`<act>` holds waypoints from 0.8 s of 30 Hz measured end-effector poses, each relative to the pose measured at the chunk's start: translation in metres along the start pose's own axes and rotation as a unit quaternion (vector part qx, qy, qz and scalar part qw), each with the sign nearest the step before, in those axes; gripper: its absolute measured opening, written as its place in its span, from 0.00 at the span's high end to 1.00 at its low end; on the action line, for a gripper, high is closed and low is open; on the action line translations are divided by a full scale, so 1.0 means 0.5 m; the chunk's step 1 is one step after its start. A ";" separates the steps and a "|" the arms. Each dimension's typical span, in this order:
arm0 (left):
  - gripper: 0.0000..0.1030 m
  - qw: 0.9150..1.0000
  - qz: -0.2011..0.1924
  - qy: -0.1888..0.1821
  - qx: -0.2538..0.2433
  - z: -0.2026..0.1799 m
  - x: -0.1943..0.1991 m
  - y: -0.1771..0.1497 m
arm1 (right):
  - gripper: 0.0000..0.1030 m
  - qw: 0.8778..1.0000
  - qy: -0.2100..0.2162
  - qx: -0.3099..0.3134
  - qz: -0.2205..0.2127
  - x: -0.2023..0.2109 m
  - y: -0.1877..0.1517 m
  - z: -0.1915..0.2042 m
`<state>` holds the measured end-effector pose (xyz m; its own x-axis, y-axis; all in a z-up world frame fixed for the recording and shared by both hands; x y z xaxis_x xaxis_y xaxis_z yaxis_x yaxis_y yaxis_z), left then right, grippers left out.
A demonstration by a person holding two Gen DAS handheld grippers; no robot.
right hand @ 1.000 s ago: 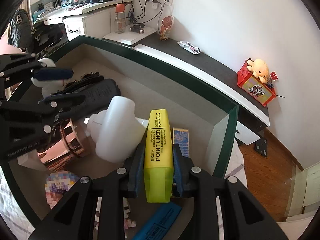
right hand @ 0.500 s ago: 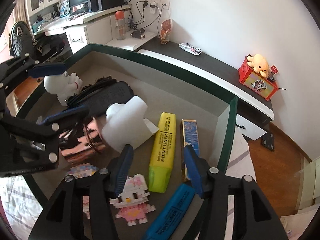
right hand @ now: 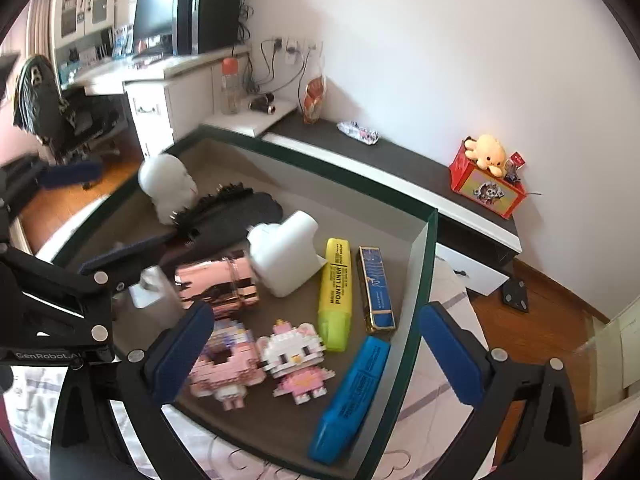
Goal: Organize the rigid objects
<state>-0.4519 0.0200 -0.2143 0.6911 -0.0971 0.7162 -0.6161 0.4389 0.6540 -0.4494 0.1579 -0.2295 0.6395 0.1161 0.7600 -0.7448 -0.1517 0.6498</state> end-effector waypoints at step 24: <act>0.00 0.991 -0.085 0.019 0.103 0.012 0.247 -0.132 | 0.00 0.993 -0.017 -0.065 -0.100 0.230 -0.109 0.038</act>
<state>-0.3279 -0.0264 -0.1676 0.8027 -0.1191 0.5843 -0.5507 0.2277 0.8030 -0.3315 0.1607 -0.1776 0.7819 0.0982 0.6156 -0.6185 -0.0012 0.7858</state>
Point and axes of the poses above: each gripper's, at about its wrist camera, not at the fingertips, and x roughly against the way its jaws point, z to its left, y to its top, the point moved 8 cm from there along -x, roughly the way its jaws point, and after that the axes turned 12 degrees about -x, right-handed, at the moved point
